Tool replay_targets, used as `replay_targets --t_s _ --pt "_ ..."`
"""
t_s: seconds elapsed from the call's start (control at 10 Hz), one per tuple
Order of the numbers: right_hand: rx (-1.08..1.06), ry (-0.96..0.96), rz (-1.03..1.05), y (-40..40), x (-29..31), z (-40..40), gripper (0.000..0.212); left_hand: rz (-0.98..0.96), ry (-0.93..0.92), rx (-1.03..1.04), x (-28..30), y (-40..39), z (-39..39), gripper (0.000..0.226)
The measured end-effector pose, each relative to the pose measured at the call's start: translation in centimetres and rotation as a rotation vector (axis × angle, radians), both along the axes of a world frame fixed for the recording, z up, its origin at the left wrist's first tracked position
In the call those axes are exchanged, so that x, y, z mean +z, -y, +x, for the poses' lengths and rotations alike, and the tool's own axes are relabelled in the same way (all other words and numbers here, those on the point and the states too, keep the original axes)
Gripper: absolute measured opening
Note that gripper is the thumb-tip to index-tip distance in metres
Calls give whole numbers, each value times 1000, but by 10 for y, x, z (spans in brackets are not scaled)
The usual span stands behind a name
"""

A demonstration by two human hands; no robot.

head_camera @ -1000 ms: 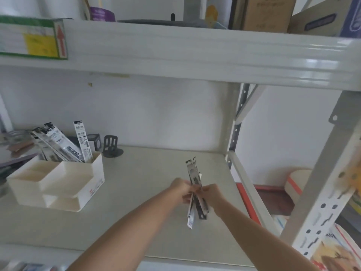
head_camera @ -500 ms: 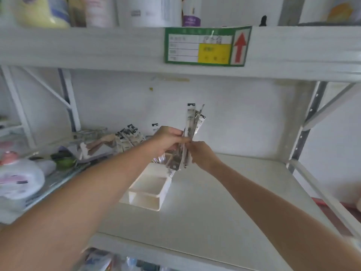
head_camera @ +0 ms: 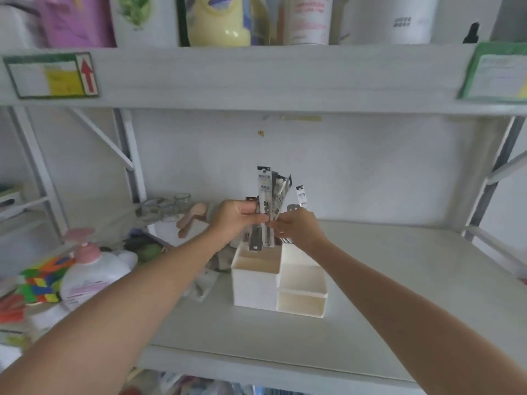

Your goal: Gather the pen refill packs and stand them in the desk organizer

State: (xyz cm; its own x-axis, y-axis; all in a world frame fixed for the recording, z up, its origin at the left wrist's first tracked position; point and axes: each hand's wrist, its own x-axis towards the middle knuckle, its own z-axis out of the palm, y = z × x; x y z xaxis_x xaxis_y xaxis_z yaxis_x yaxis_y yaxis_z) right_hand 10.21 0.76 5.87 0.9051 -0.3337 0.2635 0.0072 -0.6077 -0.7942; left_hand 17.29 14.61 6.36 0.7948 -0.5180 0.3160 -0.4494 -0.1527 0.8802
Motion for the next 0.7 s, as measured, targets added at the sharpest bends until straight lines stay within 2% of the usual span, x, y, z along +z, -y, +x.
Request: replay_targets --t_s 0.1,0.2,0.3,0.4,0.6,0.7 --pt "-32 -105 -89 -2 -11 9 25 42 11 2 -18 -2 9 31" --pt "-14 -240 -287 -3 -23 10 19 181 65 26 -38 -2 13 22" --pt "1 -357 -446 -12 -30 14 27 306 155 1 -51 -3 10 27" --pt "-38 -357 -536 -21 -38 20 35 234 149 -24 -53 -4 11 28" --pt "-126 -262 -358 -21 -49 4 32 59 -45 31 -70 -16 9 27" --pt "-114 -187 -274 -29 -49 -16 17 -13 -174 64 -70 -23 2 15"
